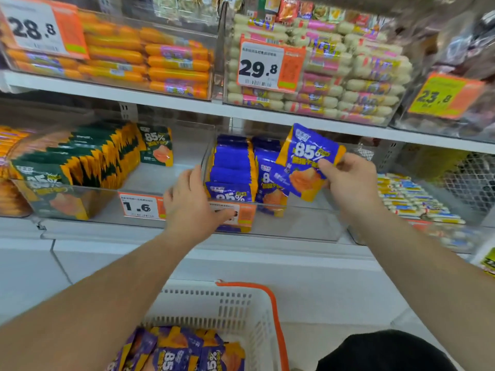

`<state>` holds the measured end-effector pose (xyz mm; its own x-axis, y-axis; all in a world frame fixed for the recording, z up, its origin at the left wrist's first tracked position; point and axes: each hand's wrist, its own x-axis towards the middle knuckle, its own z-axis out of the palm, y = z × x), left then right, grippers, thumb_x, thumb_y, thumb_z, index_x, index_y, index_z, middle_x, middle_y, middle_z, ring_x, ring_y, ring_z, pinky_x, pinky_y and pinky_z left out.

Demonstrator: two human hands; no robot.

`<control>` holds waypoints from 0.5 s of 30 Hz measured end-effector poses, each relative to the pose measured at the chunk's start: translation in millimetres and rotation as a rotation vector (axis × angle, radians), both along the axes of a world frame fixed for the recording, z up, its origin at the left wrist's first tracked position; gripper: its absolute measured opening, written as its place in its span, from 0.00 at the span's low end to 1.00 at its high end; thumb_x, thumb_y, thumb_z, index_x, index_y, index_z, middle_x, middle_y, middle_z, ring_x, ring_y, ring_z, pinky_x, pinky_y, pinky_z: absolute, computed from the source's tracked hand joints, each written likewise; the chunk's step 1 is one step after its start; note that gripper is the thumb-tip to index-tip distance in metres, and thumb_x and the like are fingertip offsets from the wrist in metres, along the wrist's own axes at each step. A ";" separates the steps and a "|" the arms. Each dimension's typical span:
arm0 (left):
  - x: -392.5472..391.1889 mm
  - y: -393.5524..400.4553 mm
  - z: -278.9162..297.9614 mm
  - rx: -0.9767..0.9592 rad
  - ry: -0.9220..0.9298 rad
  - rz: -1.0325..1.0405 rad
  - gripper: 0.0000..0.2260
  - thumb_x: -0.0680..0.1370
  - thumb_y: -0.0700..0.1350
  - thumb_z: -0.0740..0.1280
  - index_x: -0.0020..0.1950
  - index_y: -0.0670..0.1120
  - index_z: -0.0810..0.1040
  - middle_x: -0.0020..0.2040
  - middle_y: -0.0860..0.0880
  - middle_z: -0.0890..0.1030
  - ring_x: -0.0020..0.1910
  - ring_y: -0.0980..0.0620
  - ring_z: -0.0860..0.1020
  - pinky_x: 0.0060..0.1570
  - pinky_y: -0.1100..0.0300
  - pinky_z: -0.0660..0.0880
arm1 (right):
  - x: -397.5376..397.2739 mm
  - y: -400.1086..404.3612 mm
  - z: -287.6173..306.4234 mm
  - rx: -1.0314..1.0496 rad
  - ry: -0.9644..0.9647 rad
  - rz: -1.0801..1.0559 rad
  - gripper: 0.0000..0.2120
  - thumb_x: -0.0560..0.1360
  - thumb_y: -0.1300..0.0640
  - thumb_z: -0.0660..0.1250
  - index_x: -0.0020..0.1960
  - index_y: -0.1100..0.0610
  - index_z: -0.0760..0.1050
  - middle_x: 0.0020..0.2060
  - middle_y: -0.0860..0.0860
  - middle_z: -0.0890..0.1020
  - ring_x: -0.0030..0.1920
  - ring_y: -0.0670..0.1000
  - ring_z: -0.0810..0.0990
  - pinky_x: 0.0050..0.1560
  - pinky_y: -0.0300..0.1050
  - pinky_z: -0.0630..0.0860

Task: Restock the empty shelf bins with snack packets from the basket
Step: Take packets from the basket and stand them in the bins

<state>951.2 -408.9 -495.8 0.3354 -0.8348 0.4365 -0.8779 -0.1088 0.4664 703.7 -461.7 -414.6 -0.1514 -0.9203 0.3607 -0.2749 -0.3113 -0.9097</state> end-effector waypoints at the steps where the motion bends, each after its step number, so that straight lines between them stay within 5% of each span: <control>1: 2.9 -3.2 -5.1 0.056 -0.046 0.033 0.45 0.65 0.64 0.76 0.73 0.45 0.60 0.67 0.47 0.71 0.67 0.45 0.70 0.68 0.48 0.59 | -3.2 -11.1 -2.7 -0.009 0.099 -0.036 0.07 0.75 0.59 0.71 0.38 0.52 0.79 0.36 0.58 0.83 0.33 0.48 0.77 0.38 0.49 0.77; 4: 5.8 -9.8 -14.4 0.051 -0.111 0.085 0.39 0.67 0.61 0.75 0.70 0.46 0.64 0.62 0.47 0.76 0.63 0.46 0.74 0.66 0.51 0.60 | -1.1 -46.9 -17.5 0.067 0.292 -0.067 0.07 0.70 0.50 0.72 0.37 0.53 0.80 0.36 0.54 0.84 0.39 0.57 0.83 0.46 0.58 0.81; 8: 5.0 -11.2 -13.7 0.036 -0.095 0.099 0.36 0.68 0.60 0.76 0.68 0.48 0.65 0.61 0.49 0.76 0.61 0.47 0.75 0.64 0.53 0.60 | 18.3 -77.8 -33.3 0.261 0.348 0.007 0.11 0.74 0.57 0.73 0.35 0.56 0.76 0.36 0.55 0.82 0.36 0.57 0.83 0.47 0.57 0.82; 11: 4.8 -10.7 -15.2 0.031 -0.112 0.101 0.35 0.69 0.60 0.75 0.69 0.48 0.64 0.62 0.50 0.76 0.62 0.48 0.75 0.66 0.53 0.59 | 32.7 -88.9 -43.2 0.378 0.272 0.036 0.10 0.76 0.61 0.71 0.36 0.58 0.75 0.38 0.58 0.81 0.34 0.56 0.83 0.37 0.50 0.81; 15: 5.3 -12.1 -16.7 0.043 -0.131 0.116 0.36 0.69 0.61 0.74 0.69 0.48 0.62 0.63 0.50 0.75 0.64 0.48 0.74 0.67 0.53 0.59 | 41.4 -101.1 -50.7 0.424 0.283 0.036 0.08 0.76 0.62 0.68 0.39 0.58 0.73 0.41 0.58 0.81 0.40 0.58 0.84 0.48 0.54 0.83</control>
